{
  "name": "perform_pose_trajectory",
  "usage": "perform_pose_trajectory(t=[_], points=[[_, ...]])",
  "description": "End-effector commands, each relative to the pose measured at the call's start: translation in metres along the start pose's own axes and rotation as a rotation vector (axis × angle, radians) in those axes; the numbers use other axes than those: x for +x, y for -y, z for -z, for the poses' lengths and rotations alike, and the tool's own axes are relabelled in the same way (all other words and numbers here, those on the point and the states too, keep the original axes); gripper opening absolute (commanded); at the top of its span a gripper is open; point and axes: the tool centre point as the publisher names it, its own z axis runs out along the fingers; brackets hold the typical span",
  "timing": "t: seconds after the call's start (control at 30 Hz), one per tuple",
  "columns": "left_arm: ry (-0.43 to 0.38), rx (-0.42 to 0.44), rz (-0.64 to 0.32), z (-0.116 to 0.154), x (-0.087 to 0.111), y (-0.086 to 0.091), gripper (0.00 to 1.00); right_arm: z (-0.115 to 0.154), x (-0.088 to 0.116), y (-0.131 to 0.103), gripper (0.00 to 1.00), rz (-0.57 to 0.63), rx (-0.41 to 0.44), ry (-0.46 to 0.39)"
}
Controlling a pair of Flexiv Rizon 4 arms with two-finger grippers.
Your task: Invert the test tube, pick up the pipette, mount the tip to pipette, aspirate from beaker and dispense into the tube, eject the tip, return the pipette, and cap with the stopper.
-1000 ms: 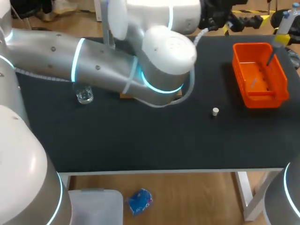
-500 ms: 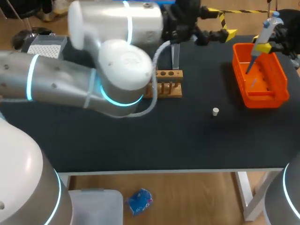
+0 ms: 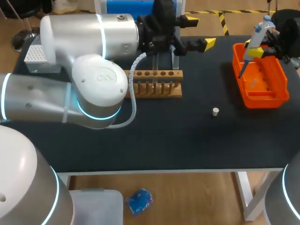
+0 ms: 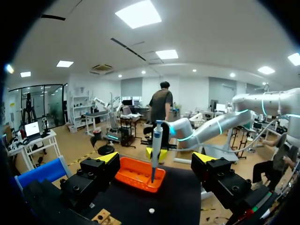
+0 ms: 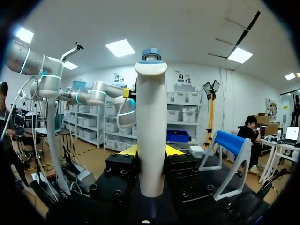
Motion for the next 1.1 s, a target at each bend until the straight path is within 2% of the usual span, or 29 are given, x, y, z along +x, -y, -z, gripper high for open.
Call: perform_pose_trajectory(t=[0.03,0.17,0.2,0.3,0.37,0.43,0.67,0.77,0.87,1.1], points=[[-0.010,0.141,0.001,0.002,-0.002,-0.004,1.00,0.000,0.000,-0.001,0.00,0.000,0.003,0.000],[-0.010,0.141,0.001,0.002,-0.002,-0.004,1.00,0.000,0.000,-0.001,0.00,0.000,0.003,0.000],[-0.031,0.149,-0.026,0.004,-0.004,-0.009,1.00,0.000,0.000,-0.001,0.00,0.000,0.003,0.000],[-0.068,0.229,-0.010,0.016,-0.006,-0.021,1.00,-0.012,0.008,0.002,0.00,0.015,0.022,-0.001],[-0.051,0.228,-0.019,0.024,-0.007,-0.028,1.00,-0.019,0.012,0.007,0.00,0.017,0.034,-0.004],[-0.070,0.233,-0.009,0.032,-0.004,-0.035,1.00,-0.030,0.018,0.010,0.00,0.023,0.047,-0.007],[-0.024,0.229,-0.022,0.060,-0.011,-0.056,1.00,-0.075,0.036,0.020,0.00,0.044,0.062,-0.027],[-0.016,0.248,-0.055,0.069,-0.013,-0.062,1.00,-0.098,0.042,0.028,0.00,0.050,0.051,-0.028],[-0.011,0.265,-0.053,0.074,-0.019,-0.071,1.00,-0.121,0.046,0.037,0.00,0.036,0.033,-0.067],[-0.011,0.265,-0.053,0.074,-0.019,-0.071,1.00,-0.121,0.046,0.037,0.00,0.036,0.033,-0.067]])
